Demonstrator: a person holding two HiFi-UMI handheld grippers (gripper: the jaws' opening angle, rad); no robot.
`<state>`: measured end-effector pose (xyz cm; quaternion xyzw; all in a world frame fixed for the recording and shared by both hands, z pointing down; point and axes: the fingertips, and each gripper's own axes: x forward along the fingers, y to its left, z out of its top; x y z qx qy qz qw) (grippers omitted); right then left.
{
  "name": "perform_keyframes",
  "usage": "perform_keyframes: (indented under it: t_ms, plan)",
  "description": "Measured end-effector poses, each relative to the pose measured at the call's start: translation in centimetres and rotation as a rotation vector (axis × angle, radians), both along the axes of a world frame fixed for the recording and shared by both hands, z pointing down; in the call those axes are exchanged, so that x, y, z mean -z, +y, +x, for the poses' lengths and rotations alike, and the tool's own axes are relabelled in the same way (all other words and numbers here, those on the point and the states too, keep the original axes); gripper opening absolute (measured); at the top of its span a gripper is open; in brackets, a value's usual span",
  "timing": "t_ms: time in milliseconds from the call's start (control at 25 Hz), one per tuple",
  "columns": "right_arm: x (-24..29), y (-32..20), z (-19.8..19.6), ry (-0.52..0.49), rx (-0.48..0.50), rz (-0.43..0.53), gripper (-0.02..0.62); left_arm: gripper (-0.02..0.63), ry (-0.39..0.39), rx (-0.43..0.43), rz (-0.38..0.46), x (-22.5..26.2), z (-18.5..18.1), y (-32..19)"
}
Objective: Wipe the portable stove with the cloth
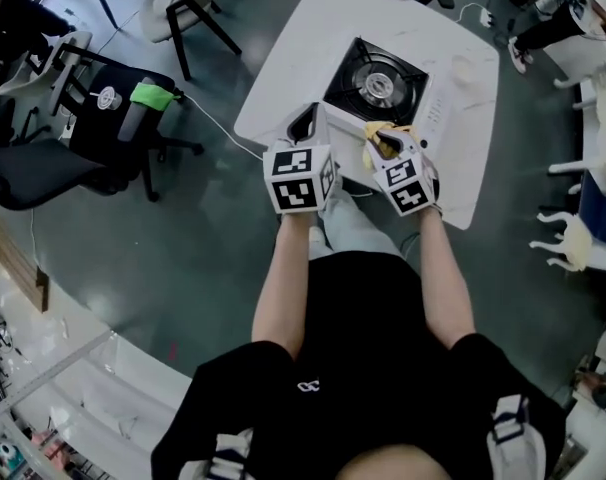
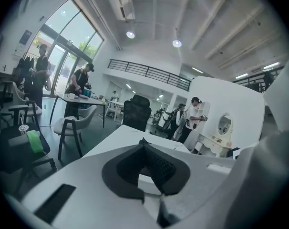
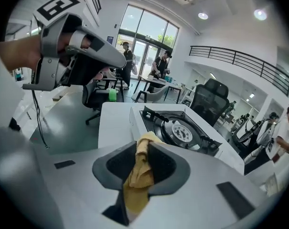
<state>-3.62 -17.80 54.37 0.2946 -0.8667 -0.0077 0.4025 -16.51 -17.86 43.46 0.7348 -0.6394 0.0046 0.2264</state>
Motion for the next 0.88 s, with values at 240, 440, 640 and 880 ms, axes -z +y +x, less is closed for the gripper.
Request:
perform_keyframes:
  t_ms: [240, 440, 640, 880]
  plan:
    - [0.0, -1.5, -3.8, -0.02, 0.082, -0.023, 0.067, -0.003, 0.01, -0.047, -0.051, -0.3, -1.0, -1.9]
    - [0.1, -2.5, -6.6, -0.063, 0.14, -0.056, 0.067, -0.003, -0.029, -0.042, -0.067, -1.5, -1.4, -3.5]
    - [1.7, -2.9, -9.6, -0.139, 0.211, -0.05, 0.064, -0.003, -0.005, -0.01, -0.108, -2.9, -2.7, -4.4]
    - [4.9, -4.8, -11.9, -0.248, 0.222, -0.003, 0.063, -0.003, 0.003, 0.004, -0.123, -3.9, -3.4, -5.3]
